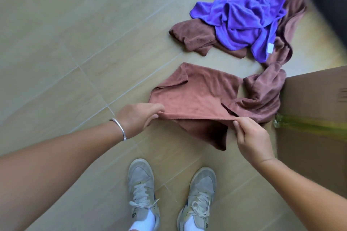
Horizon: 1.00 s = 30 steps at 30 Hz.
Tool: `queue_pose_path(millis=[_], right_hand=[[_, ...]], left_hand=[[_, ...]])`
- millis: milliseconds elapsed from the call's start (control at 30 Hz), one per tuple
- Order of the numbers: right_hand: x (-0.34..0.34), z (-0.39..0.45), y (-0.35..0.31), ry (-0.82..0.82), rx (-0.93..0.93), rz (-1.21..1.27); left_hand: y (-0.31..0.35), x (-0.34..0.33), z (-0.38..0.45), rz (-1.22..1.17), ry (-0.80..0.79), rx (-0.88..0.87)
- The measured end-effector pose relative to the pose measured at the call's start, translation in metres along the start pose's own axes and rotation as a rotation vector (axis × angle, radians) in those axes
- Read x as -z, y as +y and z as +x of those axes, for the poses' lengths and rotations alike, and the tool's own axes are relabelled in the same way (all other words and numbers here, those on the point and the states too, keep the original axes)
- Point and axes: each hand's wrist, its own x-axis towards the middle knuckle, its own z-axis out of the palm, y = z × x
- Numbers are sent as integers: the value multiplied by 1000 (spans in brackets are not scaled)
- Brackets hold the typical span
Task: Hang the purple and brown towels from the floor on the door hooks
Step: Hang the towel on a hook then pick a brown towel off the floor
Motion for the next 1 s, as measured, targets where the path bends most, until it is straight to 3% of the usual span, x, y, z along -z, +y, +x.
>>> queue_pose_path(millis=[133,367,500,600,767,1000], right_hand=[[43,25,-40,51,27,45],[116,68,-117,97,228,101],[146,91,-161,61,336,96],[159,104,-197,2,421,63],[173,128,-264,-17,519,26],[203,184,-361,-129,630,-60]], left_hand=[[19,47,-10,5,-11,-129],[19,114,-37,-81,-96,19],[9,151,-61,9,-181,-18],[2,186,-82,145,-75,-101],[-5,240,-116,220,55,-59],[-39,329,-145,313,389,168]])
